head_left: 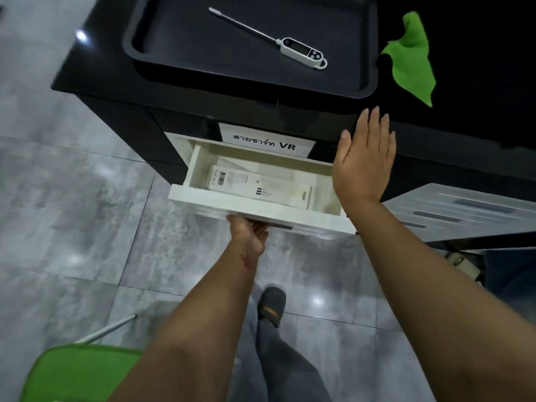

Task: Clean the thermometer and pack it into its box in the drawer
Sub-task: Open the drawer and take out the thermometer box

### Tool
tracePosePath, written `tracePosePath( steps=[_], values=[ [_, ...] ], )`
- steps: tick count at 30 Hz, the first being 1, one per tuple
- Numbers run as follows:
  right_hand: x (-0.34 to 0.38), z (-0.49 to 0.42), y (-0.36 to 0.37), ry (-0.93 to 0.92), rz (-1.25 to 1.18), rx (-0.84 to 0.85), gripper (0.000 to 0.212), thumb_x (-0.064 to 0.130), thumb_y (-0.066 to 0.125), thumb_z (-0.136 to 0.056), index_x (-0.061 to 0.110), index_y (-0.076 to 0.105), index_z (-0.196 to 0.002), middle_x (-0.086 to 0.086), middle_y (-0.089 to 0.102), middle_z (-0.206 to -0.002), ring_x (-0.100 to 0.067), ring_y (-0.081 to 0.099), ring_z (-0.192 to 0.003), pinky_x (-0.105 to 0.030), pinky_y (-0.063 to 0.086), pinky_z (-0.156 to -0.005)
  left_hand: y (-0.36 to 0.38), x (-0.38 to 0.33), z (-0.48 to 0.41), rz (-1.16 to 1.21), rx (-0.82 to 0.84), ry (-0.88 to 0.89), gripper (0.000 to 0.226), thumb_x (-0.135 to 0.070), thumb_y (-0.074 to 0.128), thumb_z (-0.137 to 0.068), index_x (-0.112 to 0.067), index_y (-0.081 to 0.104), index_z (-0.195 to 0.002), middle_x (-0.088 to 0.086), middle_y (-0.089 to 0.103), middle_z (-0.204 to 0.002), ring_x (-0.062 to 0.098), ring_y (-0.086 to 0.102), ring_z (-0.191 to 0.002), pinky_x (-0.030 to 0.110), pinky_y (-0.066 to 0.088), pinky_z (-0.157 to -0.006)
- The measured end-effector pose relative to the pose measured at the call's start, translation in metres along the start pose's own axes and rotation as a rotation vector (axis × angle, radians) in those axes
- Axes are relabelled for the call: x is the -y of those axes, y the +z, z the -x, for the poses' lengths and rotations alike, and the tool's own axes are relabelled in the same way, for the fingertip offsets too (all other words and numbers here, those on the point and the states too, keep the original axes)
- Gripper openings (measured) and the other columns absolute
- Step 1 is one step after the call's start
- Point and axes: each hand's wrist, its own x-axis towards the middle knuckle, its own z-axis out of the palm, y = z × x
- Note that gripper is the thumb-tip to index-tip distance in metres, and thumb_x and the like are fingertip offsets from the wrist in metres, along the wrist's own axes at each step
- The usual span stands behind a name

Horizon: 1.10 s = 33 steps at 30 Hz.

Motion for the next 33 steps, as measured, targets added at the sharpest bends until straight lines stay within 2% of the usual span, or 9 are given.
tracePosePath(
  steps=[6,9,11,13,17,20,22,26,33],
  values=[
    [0.003,0.003,-0.005,-0.002,0.004,0.039,0.057,0.037,0.018,-0.102,0.009,0.023,-0.152,-0.007,0.019,-0.161,-0.022,0.010,-0.150,-0.042,0.004,-0.122,-0.019,0.003,0.014,-0.006,-0.061,-0.045,0.067,-0.055,0.018,-0.099,-0.004,0.057,-0.121,0.019,0.060,-0.117,0.031,0.057,-0.108,0.041,0.034,-0.111],
    [0.013,0.026,-0.010,-0.138,0.031,0.058,0.055,0.033,0.022,-0.103,0.010,0.024,-0.152,-0.006,0.017,-0.161,-0.020,0.010,-0.150,-0.042,0.002,-0.122,-0.017,-0.004,0.024,-0.025,-0.100,-0.059,0.065,-0.058,0.018,-0.098,-0.010,0.058,-0.114,0.011,0.059,-0.108,0.023,0.057,-0.094,0.035,0.042,-0.096],
    [0.020,0.051,-0.011,-0.243,0.022,0.094,0.053,0.031,0.026,-0.102,0.013,0.024,-0.152,-0.005,0.017,-0.162,-0.018,0.011,-0.150,-0.041,0.002,-0.122,-0.013,-0.014,0.034,-0.032,-0.169,-0.025,0.064,-0.055,0.020,-0.099,-0.011,0.053,-0.131,0.005,0.055,-0.126,0.022,0.056,-0.115,0.033,0.040,-0.103],
    [0.025,0.074,-0.009,-0.302,0.005,0.132,0.052,0.030,0.030,-0.101,0.013,0.027,-0.151,-0.005,0.021,-0.160,-0.018,0.016,-0.148,-0.041,0.005,-0.122,-0.013,-0.026,0.040,-0.124,-0.388,0.106,0.063,-0.050,0.024,-0.101,-0.005,0.039,-0.144,0.013,0.042,-0.147,0.032,0.043,-0.133,0.040,0.031,-0.111],
    [0.027,0.100,0.002,-0.351,-0.044,0.282,0.052,0.031,0.028,-0.100,0.012,0.033,-0.147,-0.006,0.034,-0.155,-0.020,0.029,-0.143,-0.039,0.011,-0.121,-0.022,-0.049,0.050,-0.442,-0.668,0.612,0.056,-0.038,0.034,-0.102,-0.002,0.035,-0.145,0.018,0.032,-0.151,0.035,0.038,-0.136,0.043,0.034,-0.110],
    [0.023,0.102,0.017,-0.321,-0.077,0.426,0.051,0.033,0.028,-0.102,0.011,0.033,-0.148,-0.007,0.033,-0.155,-0.021,0.030,-0.143,-0.039,0.014,-0.121,-0.019,-0.046,0.055,-0.834,-0.546,1.008,0.052,-0.033,0.036,-0.102,-0.001,0.037,-0.143,0.017,0.029,-0.155,0.030,0.028,-0.143,0.042,0.028,-0.116],
    [0.021,0.096,0.028,-0.282,-0.067,0.524,0.052,0.035,0.030,-0.103,0.012,0.030,-0.149,-0.007,0.030,-0.157,-0.022,0.029,-0.144,-0.039,0.014,-0.121,-0.010,-0.042,0.051,-1.072,-0.367,1.085,0.050,-0.034,0.036,-0.102,-0.004,0.038,-0.143,0.014,0.029,-0.155,0.027,0.025,-0.145,0.040,0.025,-0.118],
    [0.021,0.077,0.048,-0.182,-0.038,0.723,0.057,0.040,0.032,-0.102,0.014,0.023,-0.152,-0.006,0.024,-0.159,-0.022,0.024,-0.145,-0.038,0.012,-0.120,0.011,-0.050,0.025,-1.587,-0.117,0.946,0.054,-0.034,0.035,-0.103,-0.007,0.030,-0.148,0.012,0.020,-0.160,0.026,0.012,-0.149,0.041,0.011,-0.121],
    [0.022,0.038,0.085,-0.195,0.161,0.951,0.080,0.043,0.054,-0.092,0.018,0.010,-0.154,-0.002,0.010,-0.162,-0.021,0.011,-0.149,-0.038,0.010,-0.121,0.031,-0.090,-0.033,-2.264,0.018,0.565,0.072,-0.042,0.053,-0.094,-0.019,0.018,-0.153,0.004,0.009,-0.162,0.026,0.001,-0.150,0.047,0.005,-0.120]
  ],
)
